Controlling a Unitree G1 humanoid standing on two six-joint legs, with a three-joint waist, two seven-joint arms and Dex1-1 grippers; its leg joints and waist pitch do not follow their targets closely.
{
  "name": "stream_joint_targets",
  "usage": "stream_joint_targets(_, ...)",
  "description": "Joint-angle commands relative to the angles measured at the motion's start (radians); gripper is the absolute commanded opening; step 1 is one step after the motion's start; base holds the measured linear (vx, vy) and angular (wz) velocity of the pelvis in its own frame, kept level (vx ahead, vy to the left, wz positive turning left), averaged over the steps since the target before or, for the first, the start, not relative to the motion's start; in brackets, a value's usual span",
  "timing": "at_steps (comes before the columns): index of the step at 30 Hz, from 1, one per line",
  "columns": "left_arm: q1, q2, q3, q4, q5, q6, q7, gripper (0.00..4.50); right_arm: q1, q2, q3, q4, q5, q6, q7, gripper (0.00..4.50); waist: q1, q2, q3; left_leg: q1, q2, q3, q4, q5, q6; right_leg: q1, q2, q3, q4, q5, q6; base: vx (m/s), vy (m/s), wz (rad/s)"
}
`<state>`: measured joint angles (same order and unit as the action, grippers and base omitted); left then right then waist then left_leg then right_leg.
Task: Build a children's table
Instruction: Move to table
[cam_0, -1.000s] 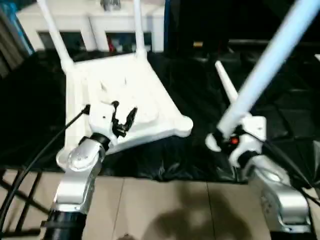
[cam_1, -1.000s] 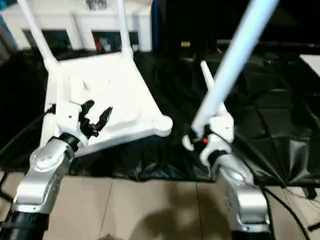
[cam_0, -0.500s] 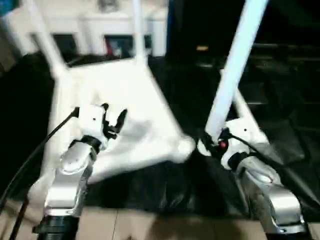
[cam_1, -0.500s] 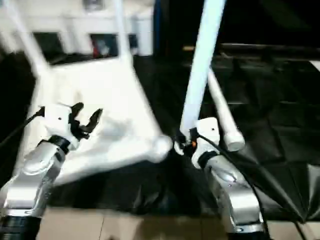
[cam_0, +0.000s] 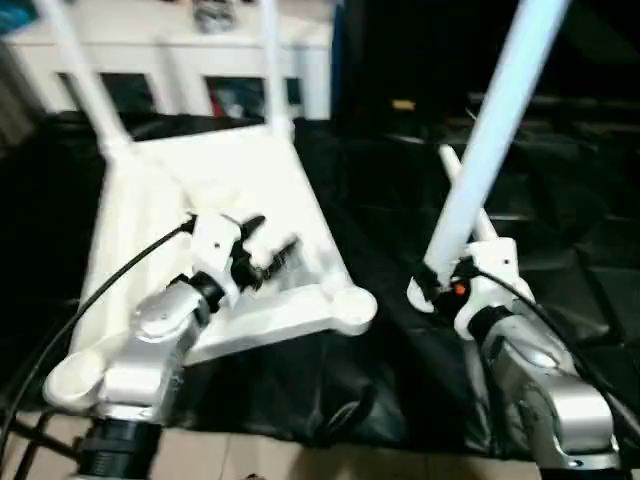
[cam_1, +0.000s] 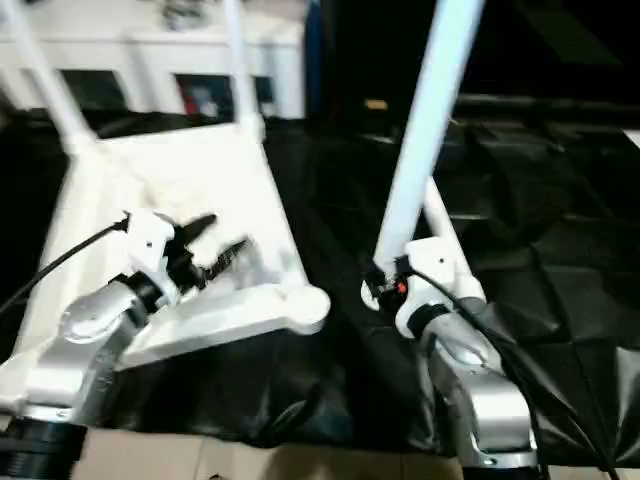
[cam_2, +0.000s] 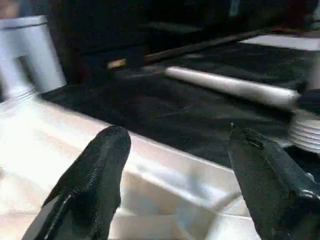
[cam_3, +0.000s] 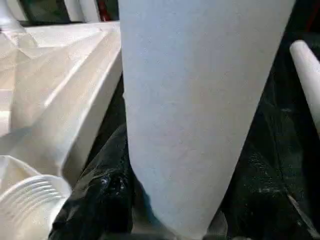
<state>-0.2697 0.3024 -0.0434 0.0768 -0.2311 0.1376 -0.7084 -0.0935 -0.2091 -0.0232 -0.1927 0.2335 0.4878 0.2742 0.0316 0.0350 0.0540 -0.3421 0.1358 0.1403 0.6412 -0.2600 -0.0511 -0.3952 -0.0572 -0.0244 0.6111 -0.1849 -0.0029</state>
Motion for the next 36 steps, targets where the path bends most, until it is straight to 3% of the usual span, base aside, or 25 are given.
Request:
stream_joint_targets(1,-0.022,0.047,-0.058,0.006,-0.033,0.030,-0.144,3.92,-0.019,-0.019,-0.014,-0.018,0.010,-0.021,0.030,1.91,-0.003,-0.006,-0.042,0.012,0.068,-0.026,-0.114,-0.326,-0.021,0.025,-0.076,0.045,-0.097,-0.498,-0.116,-0.052,0.021,0.03)
stream_joint_targets(2,-0.024,0.072,-0.082,0.011,-0.038,0.063,-0.198,3.95,-0.022,-0.025,-0.014,-0.013,0.008,-0.024,0.042,1.91,-0.003,-0.006,-0.043,0.003,0.070,-0.025,-0.116,-0.281,-0.016,0.029,-0.078,0.047,-0.091,-0.453,-0.122,0.000,0.000,0.00)
stream_joint_targets(3,-0.025,0.093,-0.105,0.022,-0.025,0.078,-0.230,4.02,-0.025,-0.031,-0.013,-0.008,0.007,-0.027,0.052,1.91,-0.004,-0.014,-0.043,0.000,0.071,-0.022,-0.117,-0.263,-0.012,0.029,-0.079,0.049,-0.090,-0.440,-0.125,0.000,0.000,0.00)
stream_joint_targets(4,-0.029,0.115,-0.130,0.044,0.006,0.070,-0.253,4.02,-0.029,-0.038,-0.011,-0.004,0.006,-0.032,0.064,1.91,-0.003,-0.009,-0.044,-0.002,0.070,-0.020,-0.116,-0.246,-0.010,0.029,-0.079,0.051,-0.084,-0.420,-0.133,0.000,0.000,0.00)
stream_joint_targets(6,-0.035,0.125,-0.140,0.067,0.030,0.062,-0.261,4.28,-0.032,-0.044,-0.010,-0.001,0.007,-0.036,0.072,1.91,-0.005,-0.009,-0.047,-0.008,0.069,-0.019,-0.114,-0.227,-0.008,0.033,-0.080,0.052,-0.083,-0.414,-0.134,0.000,0.000,0.00)
stream_joint_targets(9,-0.050,0.163,-0.168,0.118,0.056,0.082,-0.318,4.45,-0.039,-0.070,-0.003,0.003,0.013,-0.042,0.101,1.91,-0.003,-0.008,-0.054,-0.010,0.068,-0.013,-0.108,-0.162,0.008,0.034,-0.079,0.053,-0.077,-0.308,-0.164,0.000,0.000,0.00)
stream_joint_targets(10,-0.051,0.167,-0.171,0.120,0.056,0.082,-0.324,4.17,-0.039,-0.071,-0.002,0.004,0.013,-0.042,0.103,1.91,-0.001,-0.008,-0.059,-0.008,0.068,-0.010,-0.105,-0.132,0.016,0.035,-0.078,0.054,-0.071,-0.243,-0.184,0.000,0.000,0.00)
stream_joint_targets(11,-0.056,0.181,-0.185,0.131,0.063,0.089,-0.336,4.07,-0.040,-0.079,0.003,0.008,0.012,-0.046,0.112,1.91,0.000,-0.019,-0.060,-0.009,0.066,-0.005,-0.101,-0.102,0.032,0.038,-0.077,0.053,-0.071,-0.200,-0.199,0.000,0.000,0.00)
stream_joint_targets(13,-0.062,0.197,-0.201,0.145,0.075,0.089,-0.343,4.04,-0.041,-0.083,0.006,0.013,0.008,-0.049,0.125,1.91,0.005,-0.013,-0.063,-0.010,0.067,-0.003,-0.098,-0.052,0.052,0.040,-0.077,0.052,-0.064,-0.143,-0.223,0.000,0.000,0.00)
stream_joint_targets(16,-0.068,0.205,-0.210,0.160,0.085,0.090,-0.350,3.63,-0.044,-0.086,0.010,0.017,0.009,-0.053,0.140,1.91,0.006,-0.013,-0.064,-0.015,0.069,-0.003,-0.096,0.000,0.076,0.046,-0.078,0.049,-0.056,-0.068,-0.251,0.000,0.000,0.00)
stream_joint_targets(18,-0.057,0.202,-0.199,0.128,0.046,0.152,-0.371,3.42,-0.047,-0.085,0.016,0.022,0.010,-0.058,0.148,1.91,0.005,-0.018,-0.062,-0.013,0.071,-0.002,-0.098,-0.023,0.075,0.047,-0.079,0.047,-0.057,-0.094,-0.258,0.000,0.000,0.00)
stream_joint_targets(22,-0.042,0.207,-0.196,0.075,0.016,0.212,-0.381,3.15,-0.048,-0.080,0.016,0.028,0.012,-0.056,0.149,1.91,0.005,-0.016,-0.055,-0.012,0.074,-0.003,-0.104,-0.077,0.051,0.044,-0.082,0.048,-0.066,-0.209,-0.246,0.000,0.000,0.00)
stream_joint_targets(26,-0.038,0.212,-0.214,0.068,0.056,0.231,-0.339,2.76,-0.059,-0.068,0.010,0.036,0.029,-0.028,0.151,1.91,0.003,-0.018,-0.053,-0.012,0.072,-0.002,-0.105,-0.100,0.044,0.042,-0.078,0.049,-0.072,-0.263,-0.225,0.000,0.000,0.00)
stream_joint_targets(30,-0.044,0.206,-0.212,0.079,0.076,0.227,-0.318,2.63,-0.073,-0.065,0.017,0.047,0.021,-0.046,0.157,1.91,0.004,-0.017,-0.055,-0.012,0.072,-0.003,-0.104,-0.077,0.042,0.042,-0.077,0.049,-0.070,-0.238,-0.216,0.000,0.000,0.00)
stream_joint_targets(36,-0.047,0.214,-0.211,0.065,0.068,0.270,-0.311,2.14,-0.098,-0.052,0.037,0.073,0.014,-0.067,0.165,1.91,0.006,-0.019,-0.058,-0.013,0.071,-0.002,-0.102,-0.043,0.054,0.043,-0.077,0.047,-0.064,-0.177,-0.236,0.000,0.000,0.00)
